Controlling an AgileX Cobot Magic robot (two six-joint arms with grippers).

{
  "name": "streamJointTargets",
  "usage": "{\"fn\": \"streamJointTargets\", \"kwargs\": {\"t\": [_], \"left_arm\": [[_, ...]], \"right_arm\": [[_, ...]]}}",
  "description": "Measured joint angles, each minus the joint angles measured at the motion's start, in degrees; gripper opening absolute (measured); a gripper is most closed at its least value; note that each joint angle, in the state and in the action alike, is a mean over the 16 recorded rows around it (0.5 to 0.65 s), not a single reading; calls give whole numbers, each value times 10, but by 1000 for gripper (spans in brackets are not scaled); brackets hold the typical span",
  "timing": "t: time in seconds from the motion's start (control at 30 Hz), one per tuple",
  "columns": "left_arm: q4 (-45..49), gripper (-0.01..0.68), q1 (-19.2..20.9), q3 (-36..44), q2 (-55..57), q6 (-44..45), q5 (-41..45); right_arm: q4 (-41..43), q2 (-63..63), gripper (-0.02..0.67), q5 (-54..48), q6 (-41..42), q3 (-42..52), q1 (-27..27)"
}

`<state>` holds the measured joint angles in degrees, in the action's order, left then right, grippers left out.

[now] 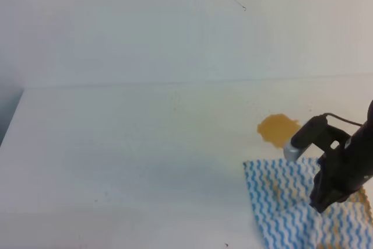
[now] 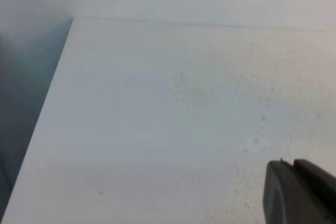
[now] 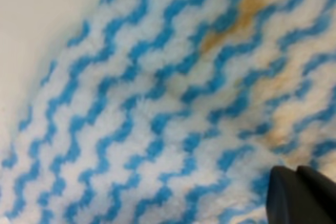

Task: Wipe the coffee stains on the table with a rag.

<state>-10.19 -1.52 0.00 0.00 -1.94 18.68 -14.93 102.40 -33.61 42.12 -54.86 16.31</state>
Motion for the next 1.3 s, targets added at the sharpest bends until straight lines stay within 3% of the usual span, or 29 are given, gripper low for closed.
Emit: {"fn": "streamJointTargets", "kwargs": {"t": [0.33,0.47,0.77,1.0,1.3], "left_arm": [[0,-4,0,0,0,0,0],[0,-4,0,0,0,0,0],[0,-4,0,0,0,0,0],[0,-4,0,0,0,1,0],[0,-4,0,0,0,1,0]], "right_arm": [[34,1,0,-37,-24,-107,0],[43,1,30,-78,-30,-142,0],[36,3,270,-184,-26,-177,0],[24,21,459,-198,-6,-158,7],[29,60,500,-171,12,-128,21]]}}
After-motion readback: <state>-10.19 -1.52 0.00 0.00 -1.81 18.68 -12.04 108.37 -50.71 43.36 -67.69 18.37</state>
